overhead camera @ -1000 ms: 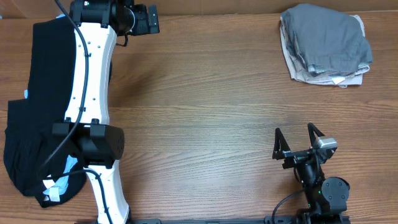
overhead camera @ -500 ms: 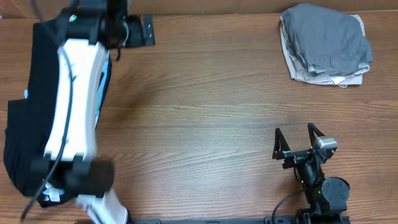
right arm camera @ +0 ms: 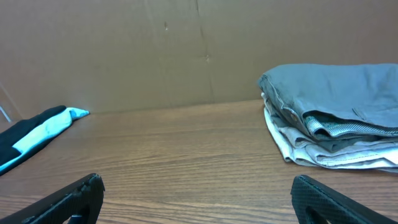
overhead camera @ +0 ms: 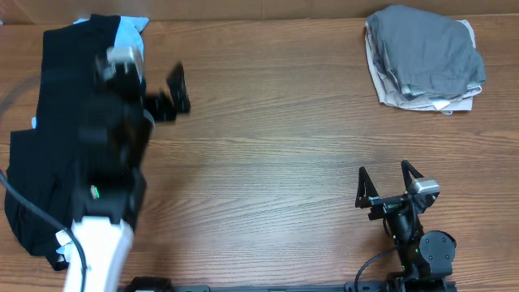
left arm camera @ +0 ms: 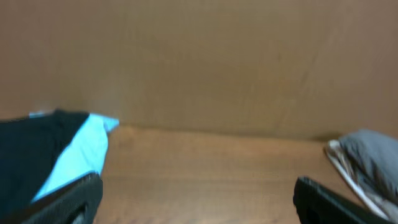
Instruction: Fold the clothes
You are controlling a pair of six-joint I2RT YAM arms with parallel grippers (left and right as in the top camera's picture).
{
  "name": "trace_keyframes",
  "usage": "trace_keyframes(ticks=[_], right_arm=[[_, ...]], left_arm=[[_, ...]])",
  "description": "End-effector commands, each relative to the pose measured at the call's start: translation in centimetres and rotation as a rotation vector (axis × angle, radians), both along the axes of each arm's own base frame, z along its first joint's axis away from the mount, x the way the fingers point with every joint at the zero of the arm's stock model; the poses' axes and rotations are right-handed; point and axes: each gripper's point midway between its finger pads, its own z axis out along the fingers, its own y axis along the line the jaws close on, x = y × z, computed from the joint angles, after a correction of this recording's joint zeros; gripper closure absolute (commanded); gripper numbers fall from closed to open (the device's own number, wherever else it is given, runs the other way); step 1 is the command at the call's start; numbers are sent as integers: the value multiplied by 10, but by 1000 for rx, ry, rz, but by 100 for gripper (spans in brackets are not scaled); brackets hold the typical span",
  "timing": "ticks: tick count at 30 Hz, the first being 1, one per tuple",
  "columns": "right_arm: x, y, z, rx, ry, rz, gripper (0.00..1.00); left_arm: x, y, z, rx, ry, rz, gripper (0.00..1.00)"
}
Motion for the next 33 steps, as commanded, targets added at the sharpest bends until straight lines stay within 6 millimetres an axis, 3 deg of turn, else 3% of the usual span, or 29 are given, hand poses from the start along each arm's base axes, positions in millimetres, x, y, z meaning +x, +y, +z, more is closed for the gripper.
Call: trace_keyframes(ticks=[1, 7, 13, 20, 28, 33], right_arm=[[0, -1, -2, 5, -3, -5, 0], [0, -1, -2, 5, -3, -5, 0], [0, -1, -2, 5, -3, -5, 0], [0, -1, -2, 5, -3, -5, 0], [0, -1, -2, 5, -3, -5, 0], [0, -1, -2, 5, -3, -5, 0]], left_arm=[[-38, 0, -31, 12, -77, -21, 0], [-89, 11, -70, 9, -196, 20, 0], [-116, 21, -93, 9, -255, 53, 0], [-125, 23, -118, 8, -280, 60, 0], [-129, 32, -160, 16, -118, 87, 0], [-129, 32, -160, 16, -119, 89, 0]])
